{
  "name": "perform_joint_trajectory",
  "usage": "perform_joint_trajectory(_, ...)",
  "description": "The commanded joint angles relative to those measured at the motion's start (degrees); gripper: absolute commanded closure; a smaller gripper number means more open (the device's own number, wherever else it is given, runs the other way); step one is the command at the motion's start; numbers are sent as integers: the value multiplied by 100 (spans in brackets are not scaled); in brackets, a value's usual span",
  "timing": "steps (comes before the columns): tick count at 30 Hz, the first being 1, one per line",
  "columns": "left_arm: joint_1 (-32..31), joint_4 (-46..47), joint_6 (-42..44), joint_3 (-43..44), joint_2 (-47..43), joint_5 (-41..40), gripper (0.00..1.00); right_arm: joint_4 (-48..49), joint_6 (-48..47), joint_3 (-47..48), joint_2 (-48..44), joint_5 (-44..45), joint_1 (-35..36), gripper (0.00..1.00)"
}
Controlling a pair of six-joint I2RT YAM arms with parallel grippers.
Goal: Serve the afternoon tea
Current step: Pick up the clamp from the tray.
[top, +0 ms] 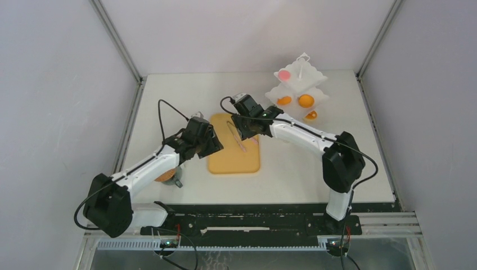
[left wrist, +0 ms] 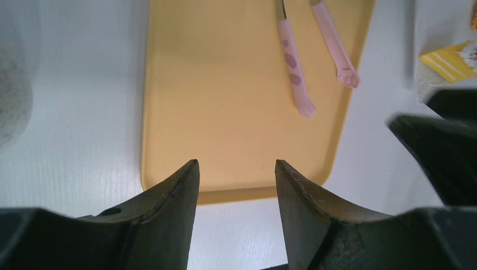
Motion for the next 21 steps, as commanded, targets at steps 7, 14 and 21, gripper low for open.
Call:
perform_joint_trajectory(7, 22, 193, 593, -371, -1061, 222, 43, 727, -423, 449, 1008, 45, -212, 50)
perform_joint_trajectory(14, -5, 175, 733, -424, -1369, 190, 43, 842, -465, 589, 1456, -10, -470, 50)
perform_joint_trajectory(21, -13, 74, 698, -496, -1517, 73, 43, 737, -466, 935, 1924, -214, -662, 51)
